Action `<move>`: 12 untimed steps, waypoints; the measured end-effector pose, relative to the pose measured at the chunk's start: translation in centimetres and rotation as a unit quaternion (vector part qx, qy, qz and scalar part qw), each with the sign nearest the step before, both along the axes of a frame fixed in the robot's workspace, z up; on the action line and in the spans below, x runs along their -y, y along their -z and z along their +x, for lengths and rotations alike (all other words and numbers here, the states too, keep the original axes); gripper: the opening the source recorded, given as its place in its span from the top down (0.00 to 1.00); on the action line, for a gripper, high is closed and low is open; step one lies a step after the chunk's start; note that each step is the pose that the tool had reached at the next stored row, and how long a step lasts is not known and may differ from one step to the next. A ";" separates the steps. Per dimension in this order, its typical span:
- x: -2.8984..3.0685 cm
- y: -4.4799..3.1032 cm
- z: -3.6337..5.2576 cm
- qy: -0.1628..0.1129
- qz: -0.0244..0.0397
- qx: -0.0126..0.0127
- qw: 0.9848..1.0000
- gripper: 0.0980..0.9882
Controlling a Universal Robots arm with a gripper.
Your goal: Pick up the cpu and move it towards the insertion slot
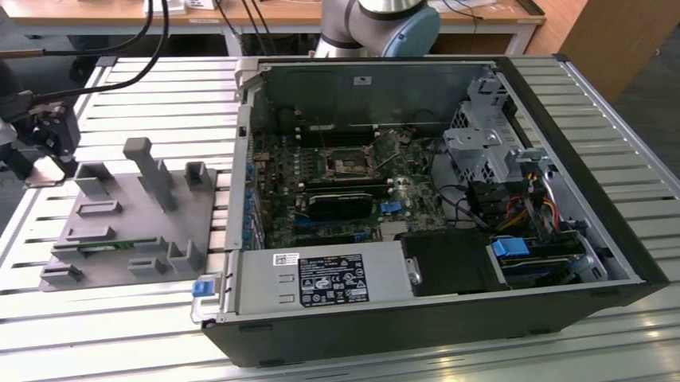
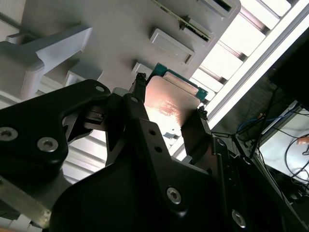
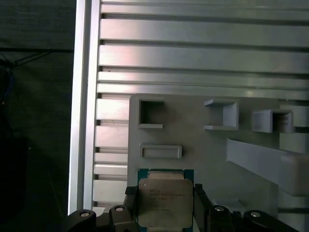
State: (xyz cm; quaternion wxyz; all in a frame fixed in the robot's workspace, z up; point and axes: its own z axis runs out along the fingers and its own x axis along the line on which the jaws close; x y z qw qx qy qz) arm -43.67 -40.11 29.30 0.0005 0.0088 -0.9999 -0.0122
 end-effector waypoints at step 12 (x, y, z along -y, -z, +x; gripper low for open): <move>-0.02 -1.00 0.00 0.000 0.000 0.000 1.000 0.50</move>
